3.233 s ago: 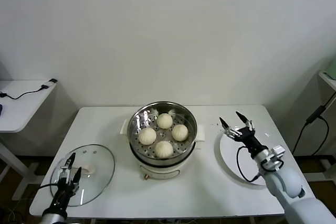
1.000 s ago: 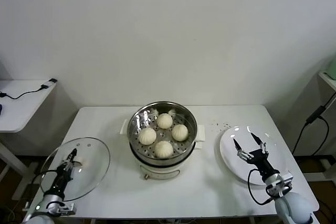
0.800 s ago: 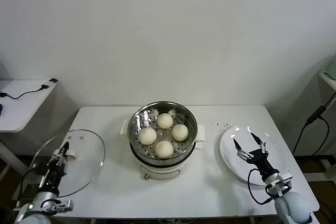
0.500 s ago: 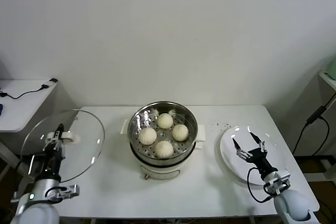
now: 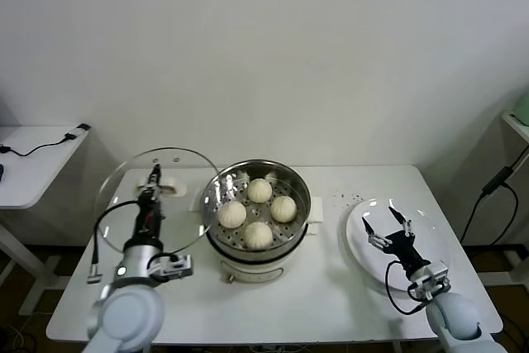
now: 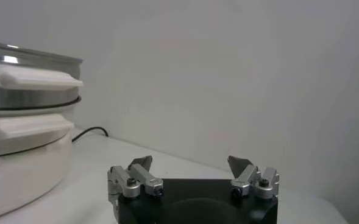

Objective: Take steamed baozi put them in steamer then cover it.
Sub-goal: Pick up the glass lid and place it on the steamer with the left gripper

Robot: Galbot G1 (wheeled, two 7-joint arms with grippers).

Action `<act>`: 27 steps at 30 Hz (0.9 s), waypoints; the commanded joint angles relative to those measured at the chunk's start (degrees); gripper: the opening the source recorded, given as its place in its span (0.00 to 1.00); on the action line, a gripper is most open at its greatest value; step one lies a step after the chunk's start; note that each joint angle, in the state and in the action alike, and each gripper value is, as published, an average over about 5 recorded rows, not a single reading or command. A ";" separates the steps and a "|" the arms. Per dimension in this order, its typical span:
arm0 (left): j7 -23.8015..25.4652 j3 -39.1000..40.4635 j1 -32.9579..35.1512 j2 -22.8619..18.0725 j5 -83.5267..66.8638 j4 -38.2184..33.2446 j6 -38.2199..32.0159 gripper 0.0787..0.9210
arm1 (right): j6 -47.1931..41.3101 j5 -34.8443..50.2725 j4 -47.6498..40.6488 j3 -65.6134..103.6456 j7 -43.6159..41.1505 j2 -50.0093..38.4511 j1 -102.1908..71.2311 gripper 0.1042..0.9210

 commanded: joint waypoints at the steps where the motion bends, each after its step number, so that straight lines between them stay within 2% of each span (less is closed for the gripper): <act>1: 16.25 18.90 -12.48 -12.36 15.05 1.57 7.98 0.08 | 0.23 -0.93 -2.33 -0.84 0.00 0.38 1.61 0.88; 6: 15.14 20.33 -13.70 -19.13 16.47 6.08 7.98 0.08 | 0.45 -0.95 -2.72 -0.51 -0.06 0.57 1.64 0.88; 14: 13.14 23.10 -15.46 -25.65 17.16 13.75 7.98 0.08 | 1.05 -0.84 -2.73 1.12 -0.65 0.31 0.89 0.88; 20: 11.45 23.41 -16.68 -27.58 16.84 18.83 7.98 0.08 | 1.30 -0.70 -2.68 2.57 -1.13 -0.06 -0.02 0.88; 27: 10.61 22.09 -16.89 -27.89 17.12 22.17 7.98 0.08 | 1.39 -0.59 -2.50 3.12 -1.42 -0.11 -0.47 0.88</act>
